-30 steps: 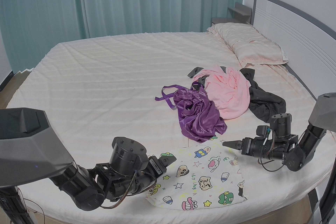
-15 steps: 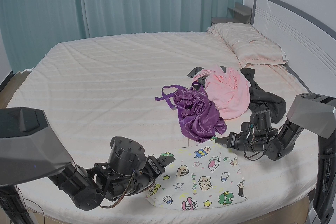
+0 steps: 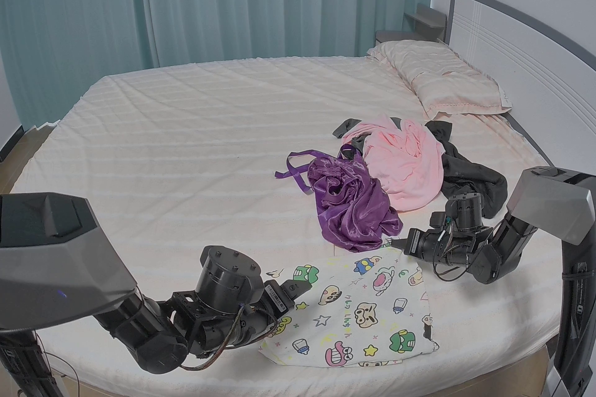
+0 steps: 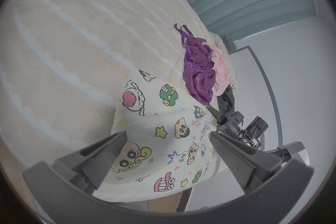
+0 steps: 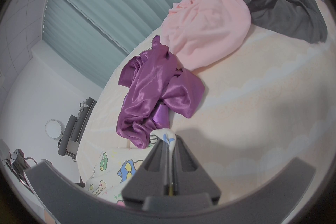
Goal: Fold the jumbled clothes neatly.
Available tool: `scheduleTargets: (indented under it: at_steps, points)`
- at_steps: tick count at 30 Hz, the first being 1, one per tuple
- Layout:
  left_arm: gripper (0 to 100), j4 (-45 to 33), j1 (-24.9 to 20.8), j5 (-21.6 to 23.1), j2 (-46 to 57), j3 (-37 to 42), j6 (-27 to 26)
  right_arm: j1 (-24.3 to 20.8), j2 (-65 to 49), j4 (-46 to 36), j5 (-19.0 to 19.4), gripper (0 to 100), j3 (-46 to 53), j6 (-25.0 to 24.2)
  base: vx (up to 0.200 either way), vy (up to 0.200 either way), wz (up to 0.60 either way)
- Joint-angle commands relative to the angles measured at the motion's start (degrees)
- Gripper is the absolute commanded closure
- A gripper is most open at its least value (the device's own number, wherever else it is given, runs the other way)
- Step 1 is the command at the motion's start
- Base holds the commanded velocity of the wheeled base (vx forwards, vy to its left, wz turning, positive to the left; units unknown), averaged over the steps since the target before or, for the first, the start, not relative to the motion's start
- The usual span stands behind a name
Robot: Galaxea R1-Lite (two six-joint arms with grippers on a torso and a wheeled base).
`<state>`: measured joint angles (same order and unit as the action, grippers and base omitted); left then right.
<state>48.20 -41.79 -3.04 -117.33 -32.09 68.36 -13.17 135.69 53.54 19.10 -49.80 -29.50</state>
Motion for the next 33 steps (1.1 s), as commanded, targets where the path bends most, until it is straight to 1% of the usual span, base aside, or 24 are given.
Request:
scheduleTargets:
  at_steps: [1,5,9,12,15,17,19,20,24,27,33]
  points:
    - [0,0.05,-0.05,-0.04,-0.88,-0.08,0.01,-0.19,-0.08,-0.37,-0.03,0,0.58,-0.03,0.0,0.0,0.0]
    - [0,0.05,-0.05,0.05,-0.88,-0.08,0.01,-0.19,-0.52,-0.19,-0.03,0,1.55,-0.12,0.0,0.0,0.0]
    - [0,0.84,0.04,-0.04,-0.35,-0.08,0.1,0.86,-3.07,0.16,-0.29,0,3.13,-0.12,0.0,0.0,0.0]
    - [0,5.5,0.04,-0.22,0.97,-0.08,1.16,1.39,-5.62,0.42,-0.73,0,5.77,-0.12,0.0,0.0,0.0]
    - [0,7.87,-0.49,0.14,1.32,0.18,2.48,1.39,-6.76,0.51,-0.91,0,7.7,-0.12,0.0,0.0,0.0]
    - [0,7.96,-1.72,0.14,0.26,0.01,2.39,1.39,-7.9,0.6,-0.91,0,9.37,-0.03,0.0,0.0,0.0]
    - [0,7.96,-1.72,0.14,0.26,0.01,2.39,1.39,-7.9,0.6,-0.91,0,9.37,-0.03,0.0,0.0,0.0]
    - [0,8.14,-2.68,0.05,-3.43,0.09,2.12,1.48,-10.01,0.6,-0.91,0,11.65,-0.03,0.0,0.0,0.0]
    - [0,7.7,-4.62,-0.22,-6.5,0.36,1.6,1.48,-13.53,0.6,-1.0,0,14.91,-0.12,0.0,0.0,0.0]
    - [0,7.52,-4.88,-1.01,-7.03,0.53,-0.16,1.74,-16.87,0.6,-0.91,0,17.81,-0.12,0.0,0.0,0.0]
    - [0,6.73,-4.88,-1.1,-6.77,1.24,-0.25,1.74,-24.07,0.6,-1.0,0,24.22,-0.03,0.0,0.0,0.0]
